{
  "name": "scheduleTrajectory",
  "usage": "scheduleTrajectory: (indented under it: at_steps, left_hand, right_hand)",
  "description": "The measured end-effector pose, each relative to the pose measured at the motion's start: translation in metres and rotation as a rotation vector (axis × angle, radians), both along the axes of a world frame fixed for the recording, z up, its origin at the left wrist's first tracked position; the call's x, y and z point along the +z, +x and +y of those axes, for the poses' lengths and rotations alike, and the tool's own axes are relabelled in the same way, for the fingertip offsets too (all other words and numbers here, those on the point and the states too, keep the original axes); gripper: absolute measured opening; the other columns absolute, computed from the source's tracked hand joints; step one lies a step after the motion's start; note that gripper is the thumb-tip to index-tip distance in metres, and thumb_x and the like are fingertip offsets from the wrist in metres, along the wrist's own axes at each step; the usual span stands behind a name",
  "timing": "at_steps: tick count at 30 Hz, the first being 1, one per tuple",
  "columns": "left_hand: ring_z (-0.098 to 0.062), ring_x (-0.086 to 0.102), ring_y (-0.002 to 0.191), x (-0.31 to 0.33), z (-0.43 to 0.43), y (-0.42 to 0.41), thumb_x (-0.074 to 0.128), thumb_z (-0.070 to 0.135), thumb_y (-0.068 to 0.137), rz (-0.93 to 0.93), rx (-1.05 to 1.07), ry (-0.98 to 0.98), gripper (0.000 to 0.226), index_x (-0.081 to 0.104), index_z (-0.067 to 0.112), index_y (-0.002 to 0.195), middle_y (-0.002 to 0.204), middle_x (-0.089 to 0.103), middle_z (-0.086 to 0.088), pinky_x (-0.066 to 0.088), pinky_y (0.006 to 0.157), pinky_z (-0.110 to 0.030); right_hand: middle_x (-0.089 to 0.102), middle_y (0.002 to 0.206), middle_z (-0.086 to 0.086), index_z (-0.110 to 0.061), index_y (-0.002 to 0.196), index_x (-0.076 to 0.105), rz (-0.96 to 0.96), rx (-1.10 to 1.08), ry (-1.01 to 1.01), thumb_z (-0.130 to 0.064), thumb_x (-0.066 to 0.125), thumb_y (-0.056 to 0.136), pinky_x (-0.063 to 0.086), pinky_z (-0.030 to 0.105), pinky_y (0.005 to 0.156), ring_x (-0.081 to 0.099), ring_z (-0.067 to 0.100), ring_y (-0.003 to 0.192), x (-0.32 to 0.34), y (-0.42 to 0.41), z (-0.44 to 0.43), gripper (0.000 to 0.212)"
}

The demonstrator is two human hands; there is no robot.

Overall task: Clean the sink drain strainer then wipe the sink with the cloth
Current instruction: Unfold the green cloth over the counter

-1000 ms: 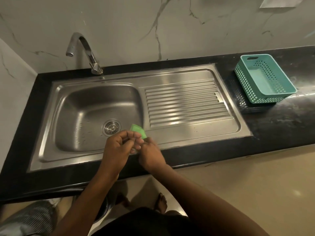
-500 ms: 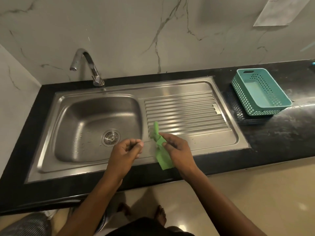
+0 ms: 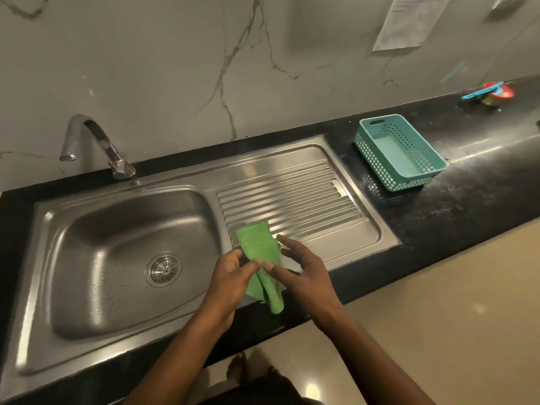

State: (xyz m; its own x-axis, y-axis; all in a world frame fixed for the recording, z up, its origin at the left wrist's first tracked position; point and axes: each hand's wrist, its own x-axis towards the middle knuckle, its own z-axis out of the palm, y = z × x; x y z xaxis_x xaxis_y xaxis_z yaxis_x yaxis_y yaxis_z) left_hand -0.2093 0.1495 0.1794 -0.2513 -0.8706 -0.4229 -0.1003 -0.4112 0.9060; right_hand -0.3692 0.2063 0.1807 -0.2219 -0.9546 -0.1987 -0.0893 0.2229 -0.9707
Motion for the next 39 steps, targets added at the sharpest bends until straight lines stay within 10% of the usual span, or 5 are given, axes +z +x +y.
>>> scheduleTrajectory:
  at_steps: [3, 8, 13, 22, 39]
  left_hand:
    - [-0.025, 0.076, 0.107, 0.008, -0.006, -0.009, 0.062, 0.028, 0.102, 0.071, -0.1, 0.015, 0.026, 0.069, 0.023, 0.126, 0.115, 0.079, -0.004, 0.059, 0.097, -0.054]
    - [-0.019, 0.075, 0.109, 0.014, -0.012, -0.028, 0.063, 0.021, 0.101, 0.042, -0.341, -0.114, 0.032, 0.068, 0.034, 0.13, 0.118, 0.078, 0.001, 0.062, 0.091, -0.042]
    - [-0.015, 0.075, 0.11, 0.005, -0.011, -0.054, 0.061, -0.005, 0.094, -0.054, -0.407, -0.173, 0.058, 0.061, 0.032, 0.139, 0.12, 0.078, 0.001, 0.062, 0.09, -0.038]
    - [-0.021, 0.077, 0.106, 0.021, 0.019, -0.158, 0.063, 0.018, 0.101, 0.048, -0.338, -0.029, 0.024, 0.071, 0.022, 0.123, 0.114, 0.079, -0.006, 0.063, 0.086, -0.037]
    - [-0.028, 0.079, 0.095, 0.019, 0.029, -0.317, 0.067, -0.001, 0.095, 0.073, -0.116, -0.125, 0.046, 0.063, 0.022, 0.135, 0.102, 0.082, -0.009, 0.063, 0.086, -0.05]
  right_hand:
    - [0.063, 0.139, -0.018, -0.035, 0.145, 0.055, -0.087, 0.0, 0.123, -0.058, 0.086, 0.076, 0.059, 0.032, 0.098, 0.062, 0.003, 0.125, -0.005, -0.009, 0.002, 0.08]
    - [0.076, 0.115, 0.004, -0.021, 0.13, 0.066, -0.109, -0.069, 0.098, -0.036, 0.071, 0.097, 0.063, 0.044, 0.089, 0.076, 0.024, 0.102, -0.004, -0.022, 0.017, 0.037]
    - [0.075, 0.119, 0.021, -0.007, 0.13, 0.065, -0.551, -0.362, 0.168, -0.022, 0.05, 0.108, 0.058, 0.061, 0.096, 0.072, 0.043, 0.11, -0.004, -0.056, 0.028, 0.03]
    - [0.072, 0.128, 0.015, -0.014, 0.139, 0.058, -0.559, -0.257, 0.1, -0.009, 0.055, 0.104, 0.056, 0.057, 0.1, 0.07, 0.038, 0.117, 0.013, -0.176, 0.054, 0.035]
    - [0.076, 0.121, 0.001, -0.032, 0.138, 0.055, -0.265, 0.044, 0.073, 0.006, 0.052, 0.102, 0.062, 0.034, 0.087, 0.073, 0.02, 0.113, 0.038, -0.354, 0.007, 0.053]
